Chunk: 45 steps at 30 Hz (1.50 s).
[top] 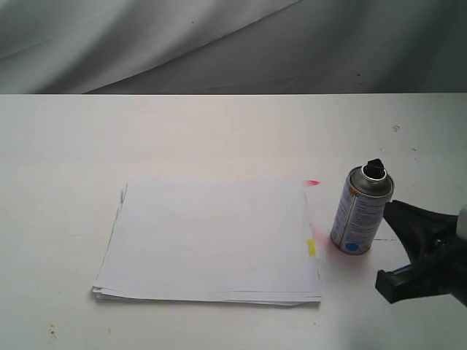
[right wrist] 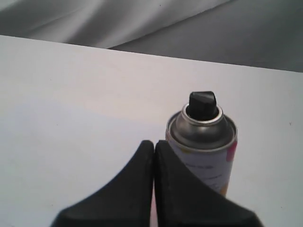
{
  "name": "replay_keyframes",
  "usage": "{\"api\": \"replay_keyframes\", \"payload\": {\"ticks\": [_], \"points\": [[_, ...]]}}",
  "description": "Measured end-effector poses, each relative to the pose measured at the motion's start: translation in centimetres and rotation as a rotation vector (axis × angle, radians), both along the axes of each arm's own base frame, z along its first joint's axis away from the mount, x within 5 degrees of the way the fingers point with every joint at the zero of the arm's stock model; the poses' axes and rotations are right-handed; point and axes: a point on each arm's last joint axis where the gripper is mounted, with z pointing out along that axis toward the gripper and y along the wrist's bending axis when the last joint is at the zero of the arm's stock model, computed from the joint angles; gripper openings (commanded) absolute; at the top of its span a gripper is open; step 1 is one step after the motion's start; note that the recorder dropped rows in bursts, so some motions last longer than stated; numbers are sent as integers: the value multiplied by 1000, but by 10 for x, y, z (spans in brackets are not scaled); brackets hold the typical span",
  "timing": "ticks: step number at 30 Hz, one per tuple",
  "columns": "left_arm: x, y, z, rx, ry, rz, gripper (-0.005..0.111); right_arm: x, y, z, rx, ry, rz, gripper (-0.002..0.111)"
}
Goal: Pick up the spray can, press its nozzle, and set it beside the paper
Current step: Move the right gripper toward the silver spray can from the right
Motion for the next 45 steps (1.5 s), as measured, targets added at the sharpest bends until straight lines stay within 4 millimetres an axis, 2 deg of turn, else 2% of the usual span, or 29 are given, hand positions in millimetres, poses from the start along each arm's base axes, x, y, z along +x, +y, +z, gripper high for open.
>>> {"api": "replay_keyframes", "payload": {"ticks": [5,12,18,23,28,33,34,38,39,41,42,45], "points": [[0,0,0,0,0,0,0,-11,-5,-12,3,27,-25,0],[0,0,0,0,0,0,0,-12,-6,-13,-1,28,-30,0],[0,0,0,0,0,0,0,-15,-6,-21,-5,126,-35,0],[0,0,0,0,0,0,0,-15,-6,-23,-27,138,-29,0],[0,0,0,2,0,-1,0,-9,-6,-42,-67,243,-36,0],[0,0,0,2,0,-1,0,-5,-7,-49,-75,249,-64,1],[0,0,0,2,0,-1,0,-4,-7,-48,-75,241,-65,4],[0,0,0,2,0,-1,0,-4,-7,-48,-74,232,-68,32],[0,0,0,2,0,-1,0,-4,-7,-48,-75,234,-68,47],[0,0,0,2,0,-1,0,-4,-7,-48,-75,232,-68,70],[0,0,0,2,0,-1,0,-4,-7,-48,-75,232,-68,76],[0,0,0,2,0,-1,0,-4,-7,-48,-73,232,-69,81]]}}
